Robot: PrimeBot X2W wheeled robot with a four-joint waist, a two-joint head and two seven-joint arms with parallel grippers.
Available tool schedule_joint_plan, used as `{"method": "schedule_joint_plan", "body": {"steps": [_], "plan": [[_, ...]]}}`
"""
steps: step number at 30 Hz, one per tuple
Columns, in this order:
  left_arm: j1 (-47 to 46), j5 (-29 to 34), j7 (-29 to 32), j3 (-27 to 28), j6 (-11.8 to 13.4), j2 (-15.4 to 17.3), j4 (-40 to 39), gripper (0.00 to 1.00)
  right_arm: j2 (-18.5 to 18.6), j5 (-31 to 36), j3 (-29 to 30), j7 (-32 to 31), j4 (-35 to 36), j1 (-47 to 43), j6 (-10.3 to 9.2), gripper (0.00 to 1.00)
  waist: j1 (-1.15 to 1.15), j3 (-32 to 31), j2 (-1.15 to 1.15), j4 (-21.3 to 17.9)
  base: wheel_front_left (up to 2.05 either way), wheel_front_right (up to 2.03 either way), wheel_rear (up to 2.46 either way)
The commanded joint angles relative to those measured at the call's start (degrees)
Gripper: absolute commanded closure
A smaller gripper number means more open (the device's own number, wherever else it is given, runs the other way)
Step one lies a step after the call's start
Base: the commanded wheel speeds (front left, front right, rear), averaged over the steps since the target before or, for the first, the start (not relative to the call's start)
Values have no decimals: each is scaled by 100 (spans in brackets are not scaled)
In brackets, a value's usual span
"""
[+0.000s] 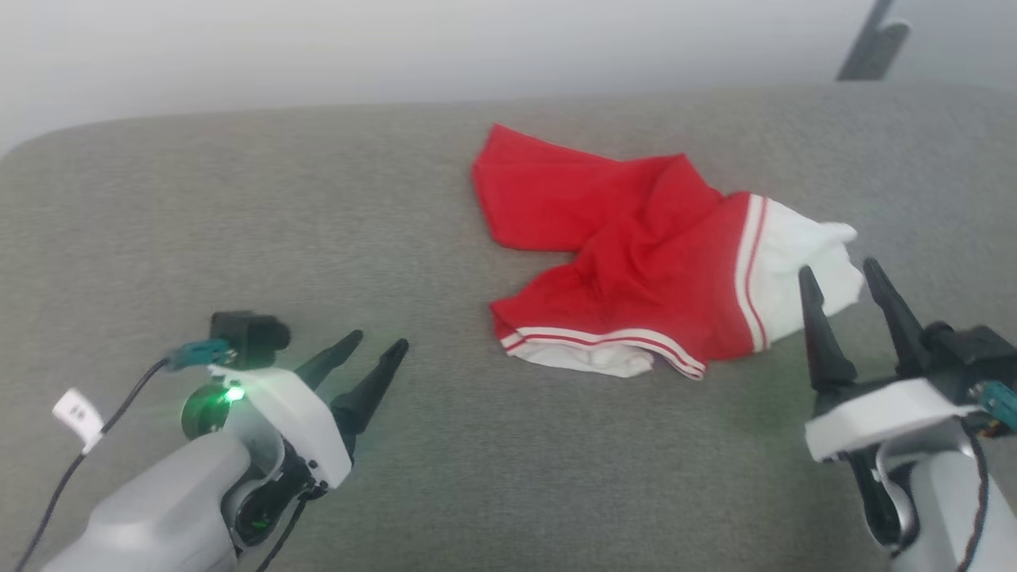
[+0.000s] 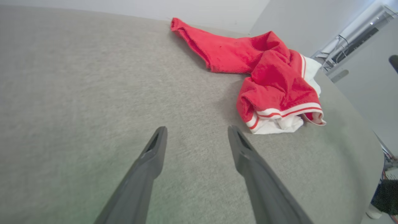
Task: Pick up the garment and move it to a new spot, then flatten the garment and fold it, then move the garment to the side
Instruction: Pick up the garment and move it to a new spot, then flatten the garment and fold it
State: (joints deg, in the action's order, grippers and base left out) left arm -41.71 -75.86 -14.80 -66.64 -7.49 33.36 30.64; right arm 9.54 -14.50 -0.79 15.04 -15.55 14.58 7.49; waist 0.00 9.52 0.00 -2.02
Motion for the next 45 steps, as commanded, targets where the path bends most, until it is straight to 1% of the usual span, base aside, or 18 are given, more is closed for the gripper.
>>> {"method": "schedule_joint_plan", "body": {"steps": [1,4,9,14,16,20,21,22,23,25,27,31,33,40,45], "plan": [[214,-78,-47,276,7,-78,14,0,58,62,42,19,-20,-125,0,0,0,-172,0,239,0,0,0],[768,169,-42,1131,7,-182,22,0,130,60,149,19,-21,-317,0,0,0,-286,0,416,0,0,0],[1748,1019,-43,2643,7,-353,-166,0,184,45,248,18,-1,-602,0,0,0,-441,0,514,0,0,0],[2711,2113,-44,4022,7,-573,-521,0,205,40,374,18,78,-830,0,0,0,-583,0,484,0,0,0],[3060,2645,-44,4559,43,-680,-712,0,206,42,408,19,107,-900,0,0,0,-647,0,440,0,0,0],[3656,3553,-44,5631,58,-1019,-1250,0,195,44,469,19,191,-998,0,0,0,-763,0,355,0,0,0],[3764,3825,-45,5843,54,-1100,-1417,0,185,40,488,19,231,-1009,0,0,0,-775,0,342,0,0,0],[3952,4307,-44,6284,62,-1293,-1744,0,161,37,493,19,328,-1015,0,0,0,-787,0,298,0,0,0],[4055,4540,-44,6437,56,-1373,-1898,0,154,23,487,18,373,-1005,0,0,0,-788,0,275,0,0,0],[4199,4863,-45,6683,36,-1543,-2121,0,130,4,469,18,436,-986,0,0,0,-786,0,231,0,0,0],[4317,5116,-45,6779,18,-1639,-2207,0,114,10,445,18,473,-969,0,0,0,-785,0,200,0,0,0],[4421,5341,-45,6907,8,-1822,-2230,0,96,2,412,18,453,-935,0,0,0,-758,0,172,0,0,0],[4431,5334,-45,6884,3,-1880,-2241,0,97,-8,401,18,440,-906,0,0,0,-730,0,166,0,0,0],[4391,5285,-45,6738,3,-1874,-2243,0,126,-19,381,18,396,-841,0,0,0,-623,0,204,0,0,0],[4234,5299,-45,6652,2,-1929,-2306,0,335,1,166,-30,249,-613,0,0,0,-432,0,266,0,0,0]]}}
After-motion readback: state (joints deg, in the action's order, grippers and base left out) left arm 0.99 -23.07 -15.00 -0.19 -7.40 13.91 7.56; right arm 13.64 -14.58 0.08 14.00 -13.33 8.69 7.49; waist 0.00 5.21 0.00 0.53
